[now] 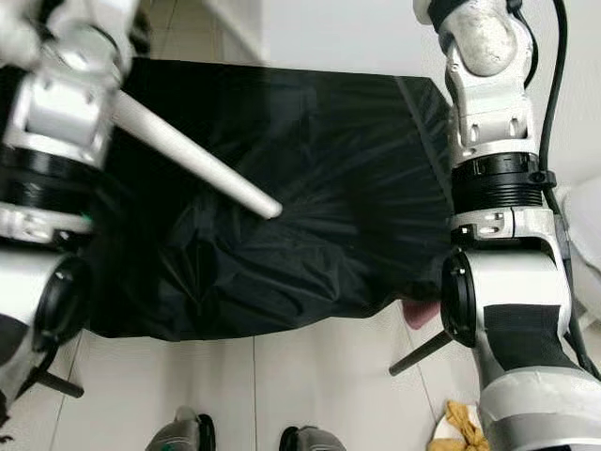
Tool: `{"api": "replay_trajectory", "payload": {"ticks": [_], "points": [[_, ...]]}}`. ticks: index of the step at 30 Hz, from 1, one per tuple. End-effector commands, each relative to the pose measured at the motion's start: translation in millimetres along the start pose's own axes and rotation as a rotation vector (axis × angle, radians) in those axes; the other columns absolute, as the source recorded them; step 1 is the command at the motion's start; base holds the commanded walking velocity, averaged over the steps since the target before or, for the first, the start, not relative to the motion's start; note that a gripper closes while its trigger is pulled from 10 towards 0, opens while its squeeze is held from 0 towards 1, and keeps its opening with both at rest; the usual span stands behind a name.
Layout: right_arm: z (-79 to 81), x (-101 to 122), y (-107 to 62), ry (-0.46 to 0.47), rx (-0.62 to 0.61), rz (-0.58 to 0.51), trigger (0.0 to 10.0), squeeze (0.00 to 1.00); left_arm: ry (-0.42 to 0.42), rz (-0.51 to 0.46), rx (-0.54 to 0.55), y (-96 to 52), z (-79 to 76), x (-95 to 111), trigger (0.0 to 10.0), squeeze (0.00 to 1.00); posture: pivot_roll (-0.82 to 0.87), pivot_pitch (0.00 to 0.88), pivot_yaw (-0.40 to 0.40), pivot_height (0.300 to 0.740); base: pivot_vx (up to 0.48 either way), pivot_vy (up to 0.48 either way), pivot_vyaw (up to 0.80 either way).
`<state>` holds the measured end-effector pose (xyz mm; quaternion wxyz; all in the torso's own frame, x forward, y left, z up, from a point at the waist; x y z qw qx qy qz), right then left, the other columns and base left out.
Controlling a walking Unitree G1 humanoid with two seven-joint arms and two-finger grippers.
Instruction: Building children table
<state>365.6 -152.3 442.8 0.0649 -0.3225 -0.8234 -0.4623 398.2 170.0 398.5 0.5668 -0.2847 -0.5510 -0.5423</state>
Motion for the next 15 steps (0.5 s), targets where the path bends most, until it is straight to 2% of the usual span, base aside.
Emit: {"api": "replay_trajectory", "payload": {"ticks": [1,2,4,10,12,15], "points": [[-40.4,17,-2.5,0.075,-0.177,-0.09,0.0,0.0,0.01,-0.048,0.465,-5.8,45.4,3,10.0,0.0,0.02,0.099,-0.016,0.74,0.0,0.0,0.0],[-40.4,17,-2.5,0.075,-0.177,-0.09,0.0,0.0,0.01,-0.048,0.465,-5.8,45.4,3,10.0,0.0,0.02,0.099,-0.016,0.74,0.0,0.0,0.0],[-43.3,16,-8.4,0.099,-0.2,-0.086,0.0,0.0,0.014,-0.089,0.434,-10.4,37.1,19,10.0,0.0,0.02,0.092,-0.02,0.74,0.0,0.0,0.0],[-44.4,16,-11.0,0.1,-0.209,-0.079,0.0,0.0,0.006,-0.101,0.418,-11.7,34.1,23,10.0,0.0,0.02,0.092,-0.02,0.74,0.0,0.0,0.0],[-52.4,9,-24.7,0.081,-0.254,-0.05,0.0,0.0,0.03,-0.116,0.377,-12.5,24.8,27,10.0,0.0,0.02,0.088,-0.02,0.74,0.0,0.0,0.0],[-59.9,6,-32.5,0.07,-0.289,-0.034,0.0,0.0,0.038,-0.121,0.359,-12.4,20.4,28,10.0,0.0,0.02,0.088,-0.02,0.74,0.0,0.0,0.0]]}}
Point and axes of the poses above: a point about 5 cm out from each wrist's last joint towards the gripper, its own y axis pointing out of the wrist towards the gripper, its own x axis along the axis of the wrist's last joint, z = x × y, the point moved 2 cm from there along y, pointing out of the wrist towards the gripper, and after that the axes turned 11 degrees about -y, right-handed, at the moved point
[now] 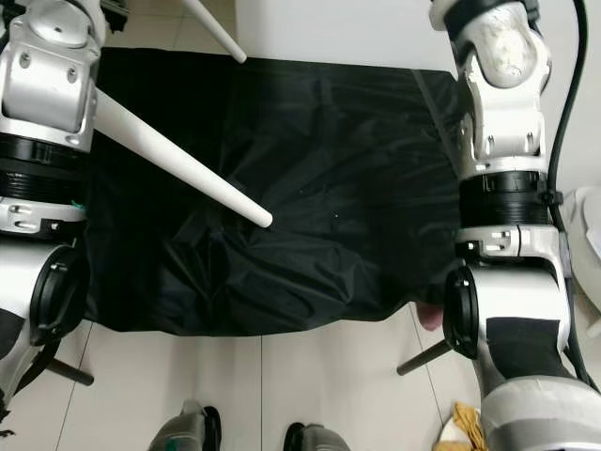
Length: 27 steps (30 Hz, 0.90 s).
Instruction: Building children table
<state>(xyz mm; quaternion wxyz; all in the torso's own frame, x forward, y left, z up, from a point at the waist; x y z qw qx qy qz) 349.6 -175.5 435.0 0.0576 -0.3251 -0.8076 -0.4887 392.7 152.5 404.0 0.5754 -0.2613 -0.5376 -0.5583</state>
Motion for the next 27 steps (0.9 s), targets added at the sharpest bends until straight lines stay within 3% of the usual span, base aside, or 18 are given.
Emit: {"api": "replay_trajectory", "payload": {"ticks": [1,5,7,9,10,11,12,15,21,27], "points": [[-43.1,7,-6.3,0.067,-0.226,-0.036,0.0,0.0,-0.015,-0.084,0.363,-4.0,34.3,15,10.0,0.0,0.02,0.088,-0.02,0.74,0.0,0.0,0.0],[-54.8,-1,-23.9,0.04,-0.277,0.011,0.0,0.0,-0.002,-0.093,0.332,-2.8,26.1,18,10.0,0.0,0.02,0.086,-0.009,0.74,0.0,0.0,0.0],[-54.3,-12,-39.6,0.018,-0.304,0.069,0.1,0.0,-0.011,-0.117,0.238,-2.5,6.7,21,10.0,0.0,0.02,0.089,0.0,0.74,0.0,0.0,0.0],[-54.3,-12,-39.6,0.018,-0.304,0.069,0.1,0.0,-0.011,-0.117,0.238,-2.5,6.7,21,10.0,0.0,0.02,0.089,0.0,0.74,0.0,0.0,0.0],[-49.4,-21,-46.7,0.053,-0.32,0.112,10.0,0.0,-0.005,-0.123,0.168,-2.3,-7.4,19,10.0,0.0,0.02,0.09,0.002,0.74,0.0,0.0,0.0],[-39.9,-31,-53.3,0.101,-0.323,0.158,10.0,0.0,-0.004,-0.121,0.098,-2.7,-22.3,15,10.0,0.0,0.02,0.092,0.003,0.74,0.0,0.0,0.0],[-39.9,-31,-53.3,0.101,-0.323,0.158,10.0,0.0,-0.004,-0.121,0.098,-2.7,-22.3,15,10.0,0.0,0.02,0.092,0.003,0.74,0.0,0.0,0.0],[-18.4,-48,-63.6,0.142,-0.303,0.241,10.0,0.0,0.033,-0.109,0.0,-4.4,-46.9,5,10.0,0.0,0.02,0.094,0.003,0.74,0.0,0.0,0.0],[-7.9,-56,-65.8,0.166,-0.273,0.273,10.0,0.0,0.053,-0.113,-0.043,-6.6,-56.2,2,10.0,0.0,0.04,0.093,-0.004,0.74,0.0,0.0,0.0],[8.7,-68,-69.2,0.233,-0.242,0.327,10.0,0.0,0.013,-0.094,-0.15,-8.1,-72.7,-7,10.0,0.0,0.05,0.097,-0.012,0.74,0.0,0.0,0.0]]}}
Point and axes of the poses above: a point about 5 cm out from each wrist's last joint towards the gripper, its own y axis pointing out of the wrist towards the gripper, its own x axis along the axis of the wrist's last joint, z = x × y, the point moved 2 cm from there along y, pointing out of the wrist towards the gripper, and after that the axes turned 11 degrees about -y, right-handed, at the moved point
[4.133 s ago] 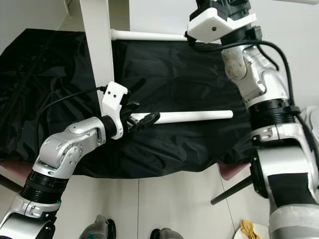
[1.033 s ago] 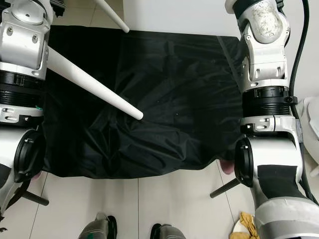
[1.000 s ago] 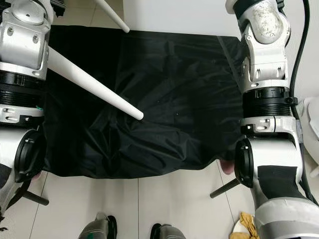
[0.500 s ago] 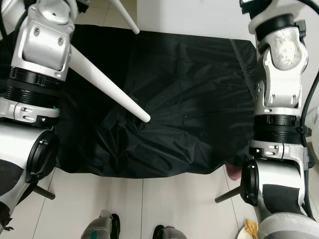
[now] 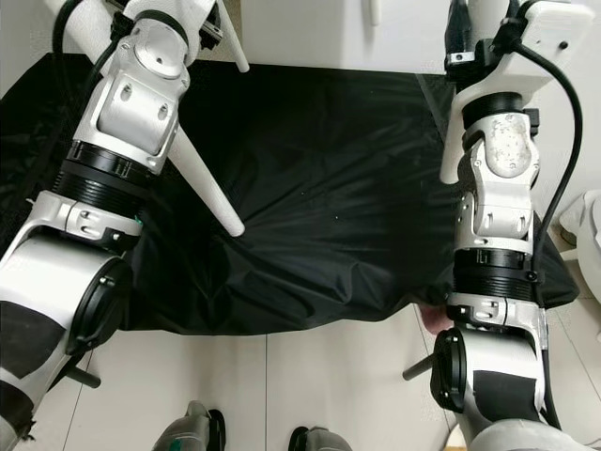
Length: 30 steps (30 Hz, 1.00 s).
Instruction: Building children table
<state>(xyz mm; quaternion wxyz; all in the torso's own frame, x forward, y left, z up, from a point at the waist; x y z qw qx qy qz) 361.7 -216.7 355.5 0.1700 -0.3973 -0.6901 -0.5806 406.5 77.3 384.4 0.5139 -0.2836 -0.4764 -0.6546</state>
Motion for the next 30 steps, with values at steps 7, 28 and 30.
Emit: {"api": "replay_trajectory", "payload": {"ticks": [7,28,30], "points": [[13.1,-37,-14.8,0.089,-0.036,0.167,10.0,1.0,-0.074,0.05,-0.074,-24.9,-18.3,-31,10.0,0.0,0.07,0.1,-0.023,0.74,0.0,0.0,0.0],[49.7,-54,-55.5,0.178,0.035,0.19,10.0,0.0,-0.287,-0.021,-0.411,-86.9,-40.1,-51,10.0,0.0,0.09,0.101,-0.039,0.74,0.0,0.0,0.0],[50.7,-53,-56.1,0.18,0.033,0.186,10.0,0.0,-0.294,-0.029,-0.436,-89.6,-42.2,-51,10.0,0.0,0.09,0.102,-0.039,0.74,0.0,0.0,0.0]]}}
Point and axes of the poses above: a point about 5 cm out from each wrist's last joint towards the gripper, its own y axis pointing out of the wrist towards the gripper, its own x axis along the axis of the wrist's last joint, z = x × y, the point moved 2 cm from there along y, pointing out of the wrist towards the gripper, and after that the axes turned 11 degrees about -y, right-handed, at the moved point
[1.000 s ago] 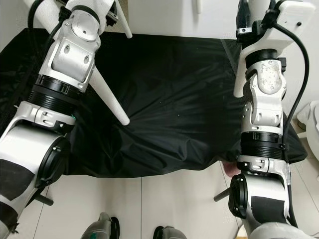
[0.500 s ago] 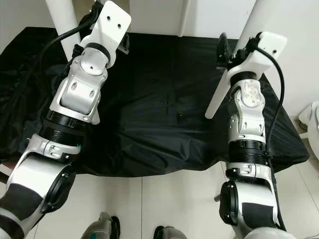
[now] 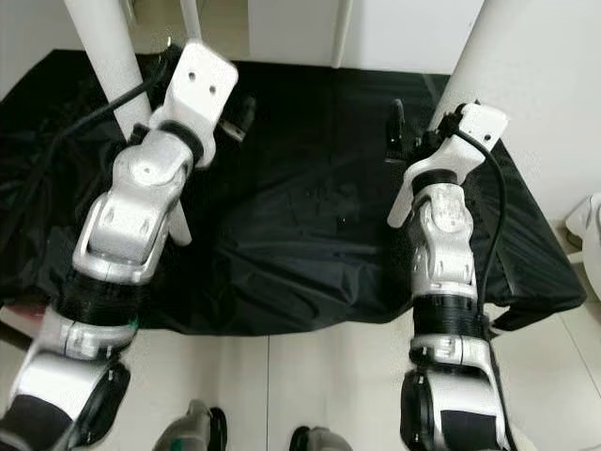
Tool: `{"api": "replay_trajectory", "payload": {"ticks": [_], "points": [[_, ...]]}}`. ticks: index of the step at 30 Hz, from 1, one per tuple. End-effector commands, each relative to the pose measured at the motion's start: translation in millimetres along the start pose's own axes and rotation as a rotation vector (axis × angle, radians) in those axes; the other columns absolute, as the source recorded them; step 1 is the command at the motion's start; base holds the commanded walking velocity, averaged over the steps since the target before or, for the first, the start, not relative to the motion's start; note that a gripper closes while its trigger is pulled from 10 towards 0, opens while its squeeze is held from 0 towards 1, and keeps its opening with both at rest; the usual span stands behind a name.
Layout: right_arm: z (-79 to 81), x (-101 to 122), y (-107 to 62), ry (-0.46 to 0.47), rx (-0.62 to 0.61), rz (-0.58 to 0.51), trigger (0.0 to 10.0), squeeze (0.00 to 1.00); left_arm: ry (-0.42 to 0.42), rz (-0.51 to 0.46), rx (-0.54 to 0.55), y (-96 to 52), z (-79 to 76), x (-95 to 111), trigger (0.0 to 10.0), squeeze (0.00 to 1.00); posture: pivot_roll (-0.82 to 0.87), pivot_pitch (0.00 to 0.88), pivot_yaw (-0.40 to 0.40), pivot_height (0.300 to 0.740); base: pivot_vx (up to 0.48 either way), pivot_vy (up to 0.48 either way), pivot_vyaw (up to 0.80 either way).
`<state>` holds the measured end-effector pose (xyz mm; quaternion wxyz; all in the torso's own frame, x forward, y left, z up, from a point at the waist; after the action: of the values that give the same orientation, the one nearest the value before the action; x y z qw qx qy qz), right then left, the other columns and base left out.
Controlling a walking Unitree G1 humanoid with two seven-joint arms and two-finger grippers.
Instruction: Building children table
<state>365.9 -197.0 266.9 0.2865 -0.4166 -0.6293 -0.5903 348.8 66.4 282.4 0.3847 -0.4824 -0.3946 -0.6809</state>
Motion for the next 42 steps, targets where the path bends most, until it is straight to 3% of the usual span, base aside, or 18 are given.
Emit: {"api": "replay_trajectory", "payload": {"ticks": [1,5,6,9,11,15,24,27,34,38,42], "points": [[8.2,3,-1.1,0.009,0.034,-0.019,10.0,0.0,0.008,-0.064,-0.031,-1.2,-4.5,14,10.0,0.0,0.09,0.102,-0.039,0.74,0.0,0.0,0.0],[13.6,4,0.1,0.023,0.031,-0.015,10.0,0.0,-0.04,-0.09,-0.149,-5.4,-15.5,20,10.0,0.0,0.09,0.103,-0.035,0.74,0.0,0.0,0.0],[14.0,6,0.8,0.02,0.026,-0.026,10.0,0.0,-0.044,-0.117,-0.234,-9.0,-22.7,25,10.0,0.0,0.09,0.105,-0.03,0.74,0.0,0.0,0.0],[13.8,7,1.2,0.017,0.023,-0.034,10.0,0.0,-0.042,-0.136,-0.291,-11.8,-27.4,29,10.0,0.0,0.09,0.105,-0.03,0.74,0.0,0.0,0.0],[12.9,10,-1.3,-0.002,0.023,-0.056,10.0,0.0,-0.083,-0.15,-0.443,-22.5,-39.9,32,10.0,0.0,0.08,0.107,-0.024,0.74,0.0,0.0,0.0],[9.3,8,-8.5,-0.029,0.002,-0.057,10.0,0.0,-0.11,-0.141,-0.55,-35.2,-48.4,26,10.0,0.0,0.08,0.11,-0.019,0.74,0.0,0.0,0.0],[9.7,4,-21.6,-0.015,-0.041,-0.056,10.0,0.0,-0.154,-0.088,-0.571,-44.9,-48.0,11,10.0,0.0,0.08,0.115,-0.02,0.74,0.0,0.0,0.0],[5.9,-1,-43.9,-0.071,-0.198,-0.038,10.0,0.0,-0.228,-0.045,-0.509,-53.5,-37.7,-5,10.0,0.0,0.08,0.12,-0.023,0.74,0.0,0.0,0.0],[7.2,-8,-57.5,-0.085,-0.252,0.001,10.0,0.0,-0.247,-0.022,-0.448,-58.9,-27.5,-17,10.0,0.0,0.09,0.12,-0.024,0.74,0.0,0.0,0.0],[10.6,-13,-64.1,-0.086,-0.243,0.02,10.0,0.0,-0.254,-0.023,-0.399,-61.7,-19.8,-23,10.0,0.0,0.08,0.117,-0.021,0.74,0.0,0.0,0.0],[23.1,-24,-74.5,-0.062,-0.151,0.064,10.0,0.0,-0.269,-0.005,-0.332,-66.9,-9.1,-36,10.0,0.0,0.07,0.116,-0.022,0.74,0.0,0.0,0.0]]}}
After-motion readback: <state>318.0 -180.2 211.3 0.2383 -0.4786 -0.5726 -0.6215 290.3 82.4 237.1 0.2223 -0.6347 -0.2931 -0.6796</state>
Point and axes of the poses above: a point about 5 cm out from each wrist's last joint towards the gripper, its own y axis pointing out of the wrist towards the gripper, its own x axis along the axis of the wrist's last joint, z = x × y, the point moved 2 cm from there along y, pointing out of the wrist towards the gripper, and after that the axes turned 11 degrees about -y, right-handed, at the moved point
